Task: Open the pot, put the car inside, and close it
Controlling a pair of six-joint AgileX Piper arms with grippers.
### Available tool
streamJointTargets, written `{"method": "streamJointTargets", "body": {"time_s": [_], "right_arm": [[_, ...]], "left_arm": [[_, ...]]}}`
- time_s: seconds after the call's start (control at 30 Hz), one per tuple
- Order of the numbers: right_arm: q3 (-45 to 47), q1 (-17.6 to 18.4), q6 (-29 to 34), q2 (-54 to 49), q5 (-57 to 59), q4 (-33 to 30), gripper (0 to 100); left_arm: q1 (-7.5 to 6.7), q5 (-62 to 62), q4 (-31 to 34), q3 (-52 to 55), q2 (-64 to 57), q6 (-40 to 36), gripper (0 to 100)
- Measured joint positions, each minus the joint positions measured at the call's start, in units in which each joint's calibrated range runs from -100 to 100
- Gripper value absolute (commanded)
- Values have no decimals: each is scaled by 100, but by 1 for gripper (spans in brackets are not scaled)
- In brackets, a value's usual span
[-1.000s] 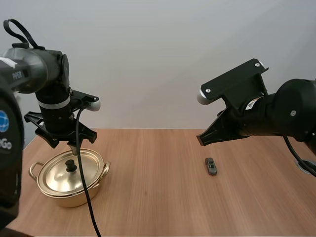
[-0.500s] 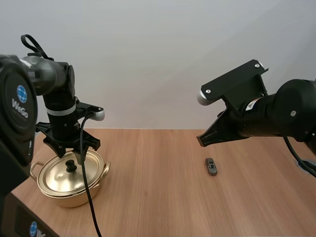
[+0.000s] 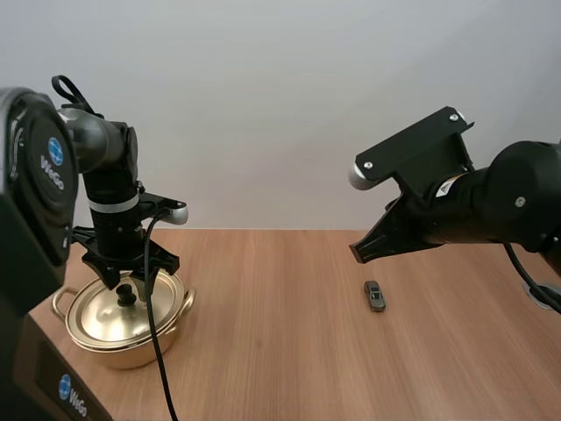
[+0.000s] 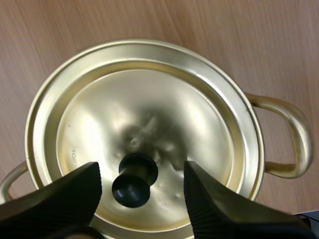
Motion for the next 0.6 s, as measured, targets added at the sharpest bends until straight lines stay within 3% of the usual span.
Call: {"method": "streamJointTargets", "body": {"time_s": [0.1,0.17,0.27,0.6], "right_arm": [[0,0,0,0,0,0,0],[0,0,-14,0,0,0,0],[0,0,-23,0,0,0,0],[0,0,18,0,0,0,0]], "left_arm": [[0,0,0,0,25,0,61],[0,0,0,0,25,0,41],[0,0,55,0,25,9,0],[0,6,262,-152,-54,112,0]]}}
